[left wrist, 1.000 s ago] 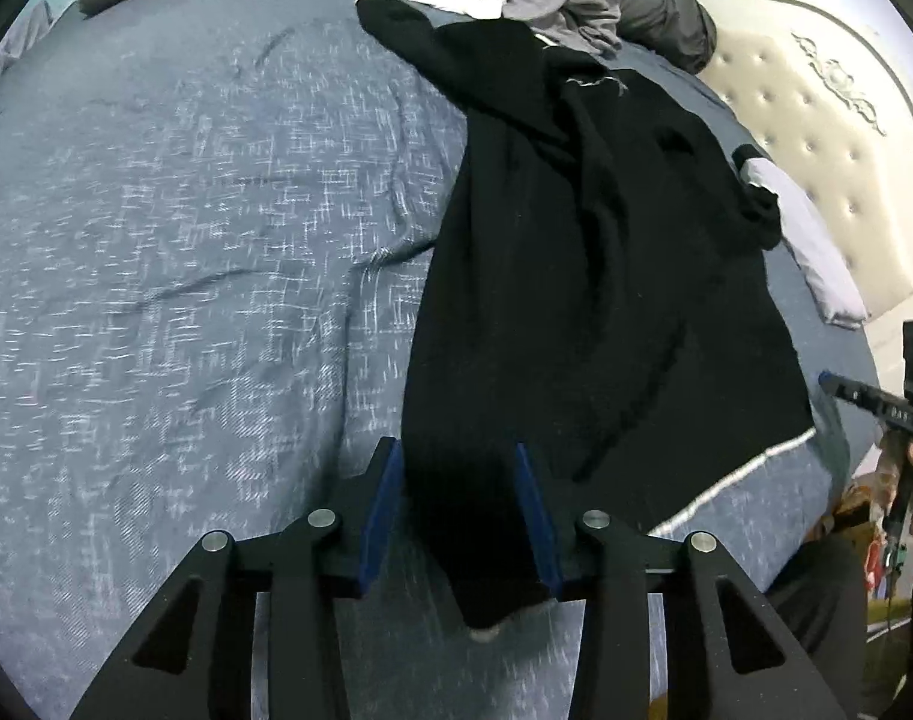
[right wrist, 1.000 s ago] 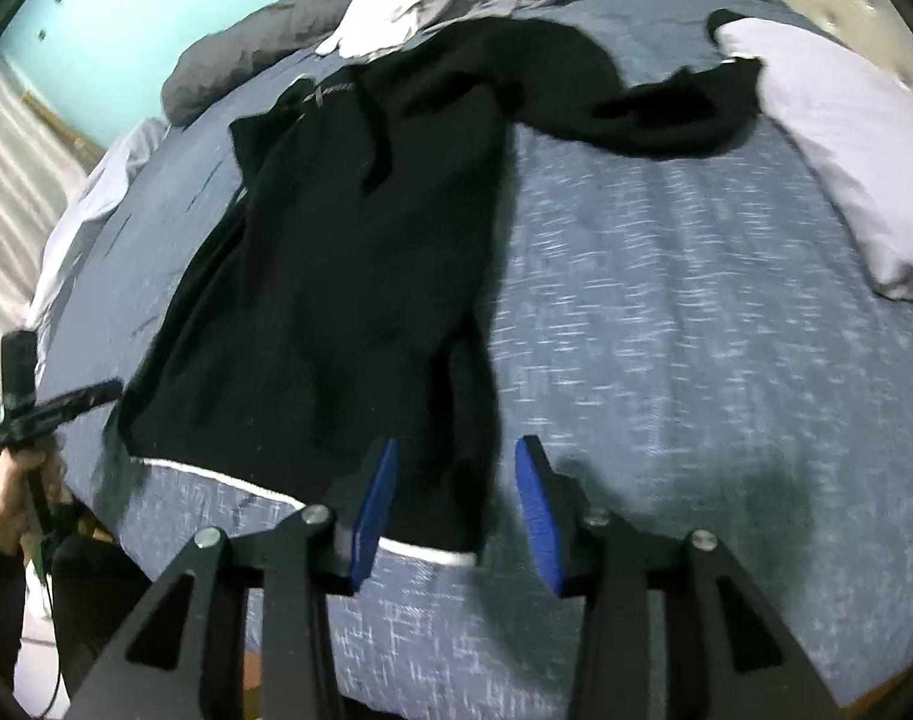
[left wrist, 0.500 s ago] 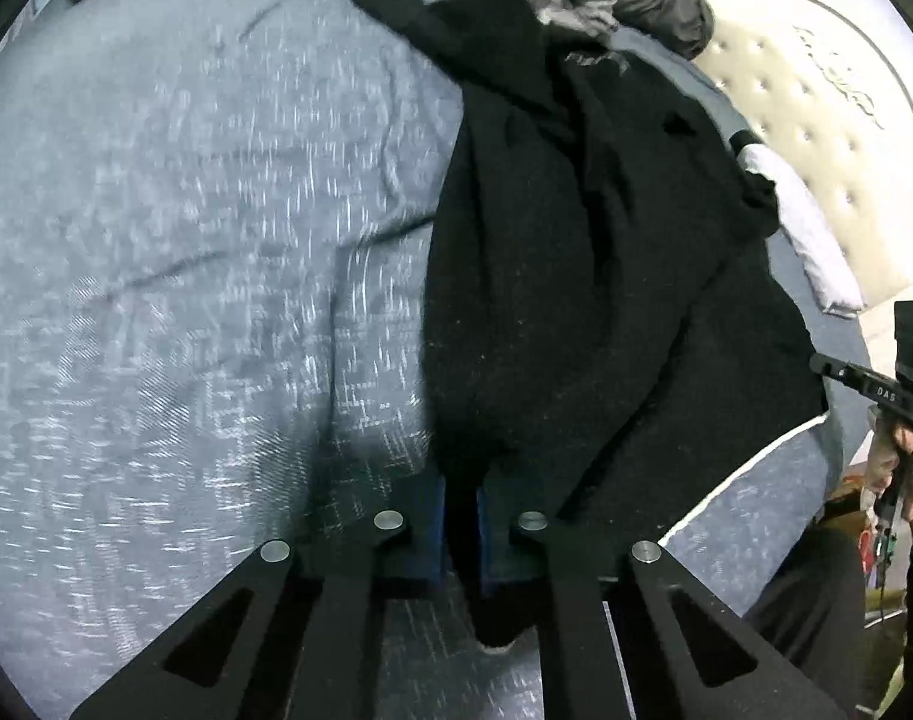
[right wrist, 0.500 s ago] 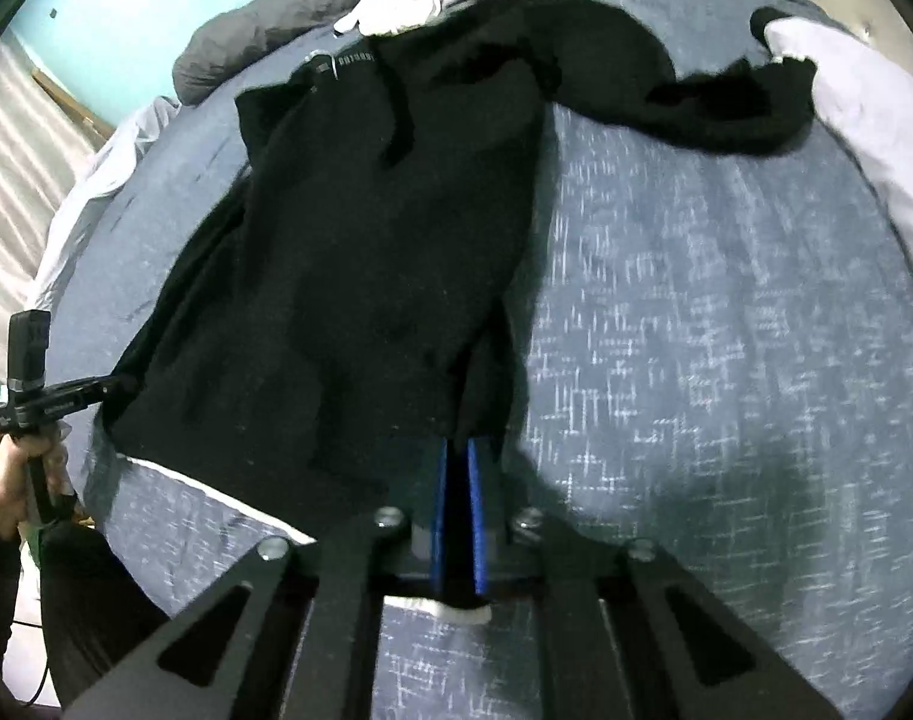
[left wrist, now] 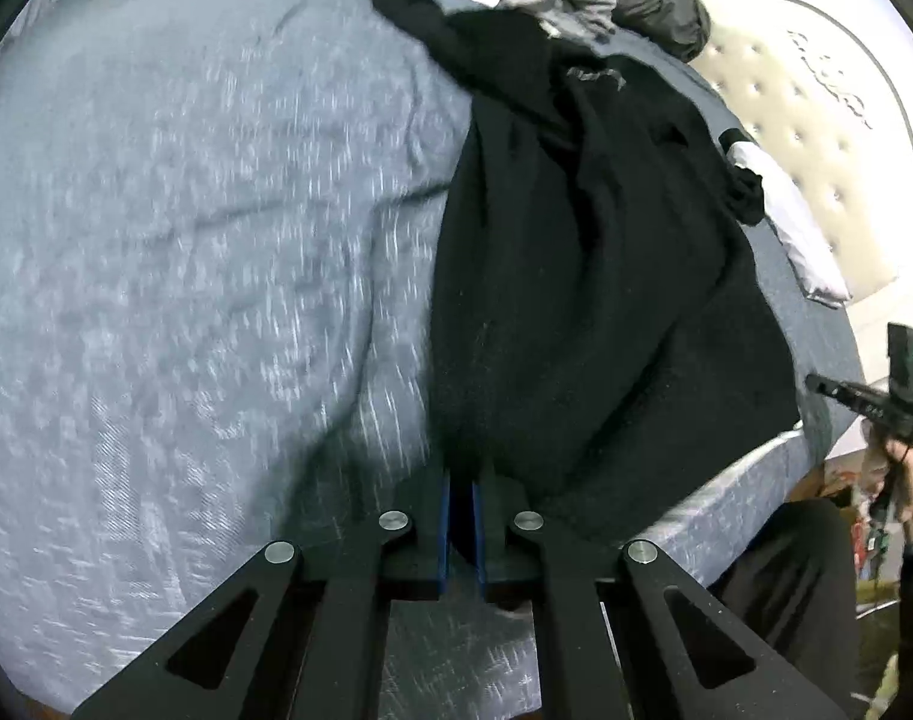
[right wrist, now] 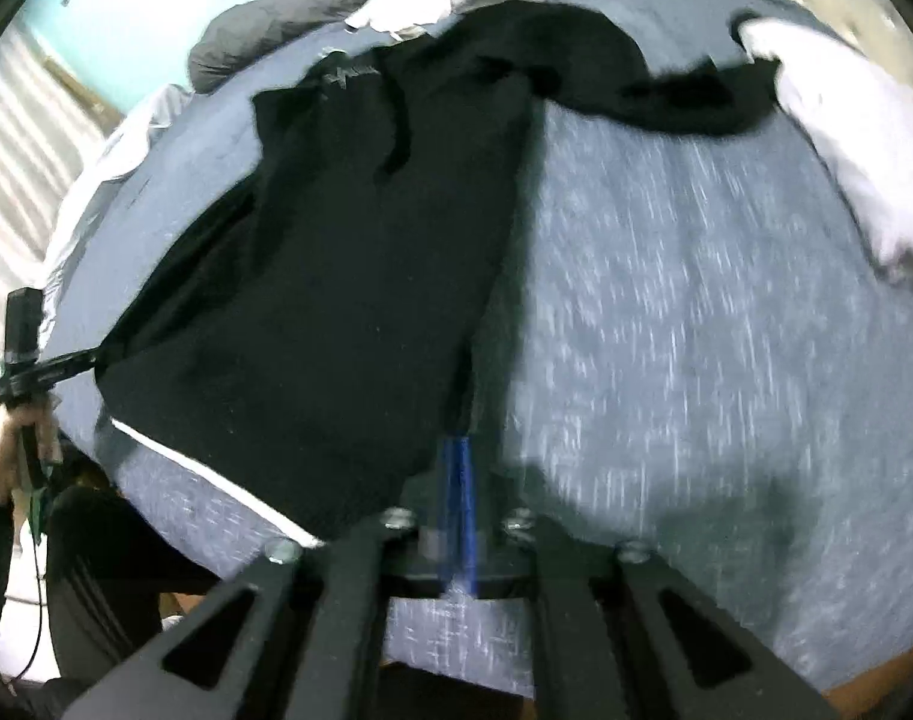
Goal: Fold clothes
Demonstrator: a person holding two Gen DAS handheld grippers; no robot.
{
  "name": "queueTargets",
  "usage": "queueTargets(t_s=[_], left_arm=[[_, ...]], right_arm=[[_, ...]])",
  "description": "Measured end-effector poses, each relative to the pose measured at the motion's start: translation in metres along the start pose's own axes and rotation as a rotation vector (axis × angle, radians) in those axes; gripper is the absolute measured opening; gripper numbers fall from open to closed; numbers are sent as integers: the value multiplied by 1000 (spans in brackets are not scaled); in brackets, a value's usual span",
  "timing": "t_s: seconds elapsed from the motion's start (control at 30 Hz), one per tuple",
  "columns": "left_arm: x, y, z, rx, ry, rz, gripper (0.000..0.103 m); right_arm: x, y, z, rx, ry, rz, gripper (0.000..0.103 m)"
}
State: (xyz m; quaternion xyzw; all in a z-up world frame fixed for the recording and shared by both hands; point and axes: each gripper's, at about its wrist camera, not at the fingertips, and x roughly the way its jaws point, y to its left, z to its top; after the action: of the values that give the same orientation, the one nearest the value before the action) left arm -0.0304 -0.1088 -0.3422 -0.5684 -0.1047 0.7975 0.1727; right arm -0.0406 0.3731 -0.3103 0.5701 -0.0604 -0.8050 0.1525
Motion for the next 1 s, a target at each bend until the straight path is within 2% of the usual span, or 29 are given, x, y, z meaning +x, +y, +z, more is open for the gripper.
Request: queueTargets(t_s=[0.07, 0.23, 0.3, 0.37, 0.43, 0.5, 0.6, 0.73, 0.83, 0.9, 1.0], left_arm=[[-4, 5, 2, -29, -16, -14, 9], [-25, 18, 28, -66, -95, 8, 32], [-33, 21, 46, -77, -129, 24, 46], [-38, 22, 65, -77, -159, 28, 46], [-41, 20, 85, -78, -189, 31, 49], [-44, 18, 105, -79, -219, 35, 57], [-40, 11, 136, -71, -246, 42, 60], [-25, 1, 174, -48, -255, 50, 64], [-10, -6, 201, -27, -254, 49, 69], [5, -10, 217, -19, -250, 44, 77], [29, -15, 237, -23, -235, 30, 78]], right_arm=[[4, -5, 0, 16, 17, -31, 1], [-33, -6, 30, 36, -120, -26, 5], [-42, 0, 51, 44, -181, -15, 11], [-43, 8, 74, 78, -233, 29, 27], [-38, 18, 90, 114, -273, 77, 37], [-26, 31, 107, 145, -311, 120, 37], [-1, 47, 126, 187, -332, 134, 38], [30, 42, 138, 265, -333, 173, 39], [45, 38, 137, 312, -357, 170, 41], [56, 36, 135, 319, -374, 160, 41], [64, 34, 129, 297, -405, 167, 41]])
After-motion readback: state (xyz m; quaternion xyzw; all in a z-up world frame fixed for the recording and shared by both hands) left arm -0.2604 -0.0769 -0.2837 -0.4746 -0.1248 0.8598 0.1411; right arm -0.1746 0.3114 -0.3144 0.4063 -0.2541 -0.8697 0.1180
